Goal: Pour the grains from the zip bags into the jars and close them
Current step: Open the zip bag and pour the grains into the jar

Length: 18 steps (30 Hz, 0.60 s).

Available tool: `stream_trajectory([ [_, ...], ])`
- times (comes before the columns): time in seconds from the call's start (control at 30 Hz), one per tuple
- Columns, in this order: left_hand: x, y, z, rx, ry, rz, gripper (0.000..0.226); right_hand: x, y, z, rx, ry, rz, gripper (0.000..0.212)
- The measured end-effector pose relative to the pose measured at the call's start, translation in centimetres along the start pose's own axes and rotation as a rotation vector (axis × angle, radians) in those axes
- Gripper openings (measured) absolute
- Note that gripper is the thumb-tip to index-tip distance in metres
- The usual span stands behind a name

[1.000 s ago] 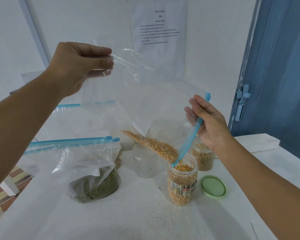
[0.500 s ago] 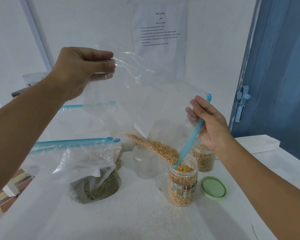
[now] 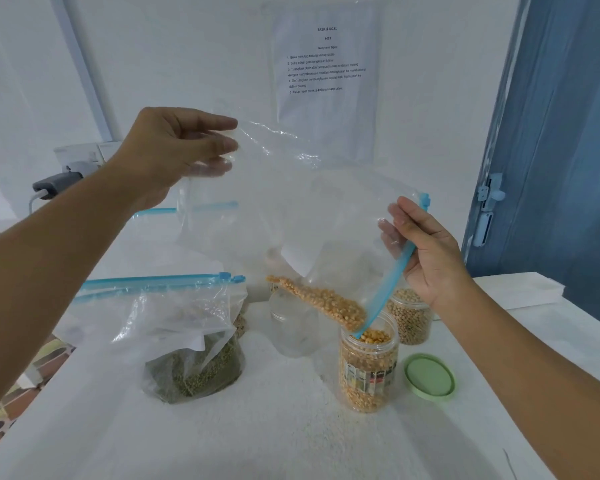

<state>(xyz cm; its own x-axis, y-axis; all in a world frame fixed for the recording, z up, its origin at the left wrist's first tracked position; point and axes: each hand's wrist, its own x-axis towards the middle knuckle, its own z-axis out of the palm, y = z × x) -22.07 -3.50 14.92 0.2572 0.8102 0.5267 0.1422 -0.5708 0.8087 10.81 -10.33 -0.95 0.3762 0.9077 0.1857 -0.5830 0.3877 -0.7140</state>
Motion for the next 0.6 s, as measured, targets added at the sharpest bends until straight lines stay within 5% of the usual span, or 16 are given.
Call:
stream_trajectory([
  [0.4, -0.3, -0.5, 0.9, -0.010, 0.007, 0.013, 0.023, -1.4, 1.0, -1.1, -0.221, -0.188, 0.056, 0.024],
  [0.6, -0.4, -1.5, 1.2, 0.083, -0.013, 0.006, 0.030, -1.4, 1.1, -1.0, -0.230, -0.155, 0.030, 0.026],
])
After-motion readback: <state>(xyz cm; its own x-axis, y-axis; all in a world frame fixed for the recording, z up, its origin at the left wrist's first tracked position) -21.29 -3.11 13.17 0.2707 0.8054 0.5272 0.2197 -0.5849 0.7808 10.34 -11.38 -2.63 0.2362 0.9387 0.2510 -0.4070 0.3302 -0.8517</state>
